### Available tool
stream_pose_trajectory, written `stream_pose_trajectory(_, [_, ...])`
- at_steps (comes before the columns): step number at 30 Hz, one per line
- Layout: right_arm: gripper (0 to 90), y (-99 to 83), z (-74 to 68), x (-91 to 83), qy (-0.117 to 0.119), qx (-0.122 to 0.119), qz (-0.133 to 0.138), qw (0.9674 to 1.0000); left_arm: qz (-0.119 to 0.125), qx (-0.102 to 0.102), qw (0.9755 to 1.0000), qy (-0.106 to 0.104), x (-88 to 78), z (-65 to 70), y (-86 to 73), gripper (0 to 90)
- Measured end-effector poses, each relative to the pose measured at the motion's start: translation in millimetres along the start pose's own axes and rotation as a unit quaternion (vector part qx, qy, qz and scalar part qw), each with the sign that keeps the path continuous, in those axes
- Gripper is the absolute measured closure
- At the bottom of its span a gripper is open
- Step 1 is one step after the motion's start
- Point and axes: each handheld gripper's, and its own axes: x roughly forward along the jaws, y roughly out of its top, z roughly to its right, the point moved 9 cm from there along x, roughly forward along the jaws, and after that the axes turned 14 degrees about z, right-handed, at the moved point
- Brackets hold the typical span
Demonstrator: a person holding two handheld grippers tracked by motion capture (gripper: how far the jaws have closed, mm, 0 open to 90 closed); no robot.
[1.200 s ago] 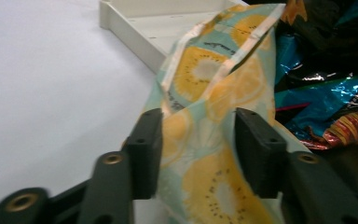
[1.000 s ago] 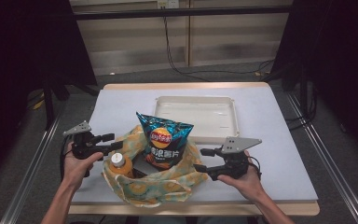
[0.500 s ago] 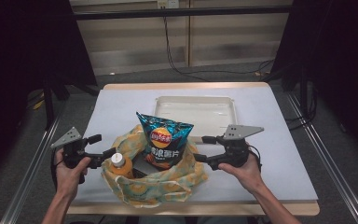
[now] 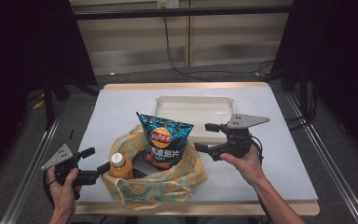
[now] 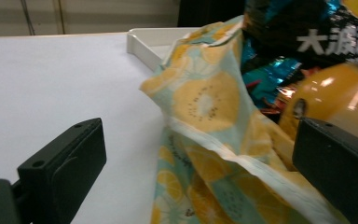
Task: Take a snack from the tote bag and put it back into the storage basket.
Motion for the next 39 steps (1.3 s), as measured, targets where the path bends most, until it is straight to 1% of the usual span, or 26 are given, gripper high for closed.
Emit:
stream_pose_trajectory(2, [15.4, 3.7, 0.1, 0.9, 0.000, 0.000, 0.002, 1.0000, 0.000, -0.003, 1.0000, 0.002, -2.3, 2.0, -0.6, 2.8])
stream_pose_trajectory(3, [15.4, 6.7, 0.0, 1.2, 0.001, 0.002, 0.006, 1.0000, -0.002, 0.002, 1.0000, 0.006, -3.2, 2.0, -1.7, 2.8])
stream_pose_trajectory(6, [15.8, 17.3, 0.9, 3.6, 0.004, 0.000, 0.018, 0.9998, -0.005, 0.003, 1.0000, 0.002, -2.7, 2.9, -3.9, 2.8])
stream_pose_trajectory(8, [17.4, 25.0, 2.6, 7.7, 0.008, 0.002, 0.027, 0.9996, -0.008, 0.006, 0.9999, -0.001, -1.5, 3.1, -5.3, 2.8])
stream_pose_trajectory(9, [17.9, 28.9, 3.5, 10.3, 0.010, 0.003, 0.033, 0.9994, -0.008, 0.002, 1.0000, -0.002, -1.1, 3.6, -6.4, 2.8])
stream_pose_trajectory(10, [18.0, 31.8, 4.3, 13.0, 0.010, 0.005, 0.034, 0.9993, -0.011, 0.005, 0.9999, -0.003, -1.6, 2.5, -7.9, 3.0])
stream_pose_trajectory(11, [18.5, 34.5, 5.2, 16.3, 0.011, 0.005, 0.038, 0.9992, -0.012, 0.007, 0.9999, 0.001, -1.5, 1.3, -8.8, 3.0])
stream_pose_trajectory(13, [18.7, 37.1, 6.9, 23.6, 0.013, 0.007, 0.036, 0.9992, -0.010, 0.001, 0.9999, -0.001, -1.8, 0.2, -9.3, 2.9])
stream_pose_trajectory(14, [18.2, 37.1, 7.0, 27.8, 0.018, 0.012, 0.034, 0.9992, -0.009, 0.002, 1.0000, 0.003, -2.3, -0.8, -9.1, 2.9])
stream_pose_trajectory(15, [18.0, 36.4, 5.9, 31.8, 0.023, 0.019, 0.031, 0.9991, -0.005, -0.001, 1.0000, -0.002, -2.5, -0.5, -8.7, 2.9])
stream_pose_trajectory(16, [18.0, 34.9, 4.4, 35.3, 0.025, 0.018, 0.026, 0.9992, -0.005, 0.000, 1.0000, 0.000, -2.8, -1.1, -8.6, 2.9])
stream_pose_trajectory(17, [18.2, 32.3, 2.5, 38.7, 0.027, 0.017, 0.020, 0.9993, -0.006, -0.001, 1.0000, 0.005, -2.9, -1.9, -9.0, 2.9])
stream_pose_trajectory(19, [18.7, 25.7, 0.1, 44.6, 0.026, 0.023, 0.009, 0.9994, -0.008, -0.001, 1.0000, 0.005, -2.7, -2.2, -10.2, 2.9])
stream_pose_trajectory(21, [19.1, 20.7, -2.9, 48.7, 0.032, 0.026, 0.003, 0.9991, -0.008, -0.003, 1.0000, 0.001, -2.3, -2.0, -10.7, 2.9])
stream_pose_trajectory(24, [22.2, 16.8, -8.0, 53.9, 0.036, 0.033, 0.002, 0.9988, -0.007, -0.002, 1.0000, 0.006, -2.7, -2.9, -10.5, 2.9])
stream_pose_trajectory(27, [25.4, 10.3, -11.6, 59.1, 0.034, 0.040, -0.011, 0.9985, -0.007, -0.002, 0.9999, 0.007, -2.6, -3.2, -11.1, 2.9])
stream_pose_trajectory(28, [26.7, 8.0, -12.6, 60.7, 0.033, 0.044, -0.014, 0.9984, -0.007, 0.000, 0.9999, 0.007, -2.4, -3.6, -11.4, 2.9])
stream_pose_trajectory(29, [27.4, 5.7, -14.2, 62.1, 0.034, 0.048, -0.017, 0.9981, -0.006, 0.000, 1.0000, 0.002, -2.0, -3.2, -11.8, 2.9])
stream_pose_trajectory(30, [28.8, 3.4, -15.5, 63.5, 0.033, 0.049, -0.021, 0.9980, -0.009, 0.003, 0.9999, 0.005, -1.8, -3.7, -12.6, 3.0])
stream_pose_trajectory(31, [31.9, 2.3, -17.0, 64.5, 0.028, 0.052, -0.020, 0.9980, -0.010, 0.003, 0.9999, 0.005, -1.7, -3.6, -12.8, 3.0])
stream_pose_trajectory(33, [36.1, 2.0, -19.6, 66.4, 0.028, 0.060, -0.019, 0.9976, -0.010, 0.002, 0.9999, 0.005, -1.4, -3.5, -12.9, 3.0])
stream_pose_trajectory(34, [41.9, 2.2, -20.2, 67.1, 0.022, 0.051, -0.018, 0.9983, -0.010, 0.005, 0.9999, 0.005, -1.7, -3.9, -12.7, 3.0])
stream_pose_trajectory(35, [47.0, 3.2, -19.9, 67.4, 0.017, 0.048, -0.013, 0.9986, -0.009, 0.004, 0.9999, 0.006, -2.0, -4.0, -12.4, 3.0])
stream_pose_trajectory(36, [50.9, 4.1, -19.9, 67.7, 0.017, 0.048, -0.011, 0.9986, -0.009, 0.005, 0.9999, 0.002, -2.5, -3.8, -12.4, 3.0])
stream_pose_trajectory(37, [54.3, 4.7, -19.3, 67.8, 0.016, 0.048, -0.009, 0.9987, -0.008, 0.004, 0.9999, 0.006, -2.5, -4.5, -12.2, 3.0])
stream_pose_trajectory(39, [60.9, 6.6, -18.3, 67.5, 0.014, 0.052, -0.003, 0.9986, -0.006, 0.002, 1.0000, 0.003, -2.4, -4.4, -12.2, 3.0])
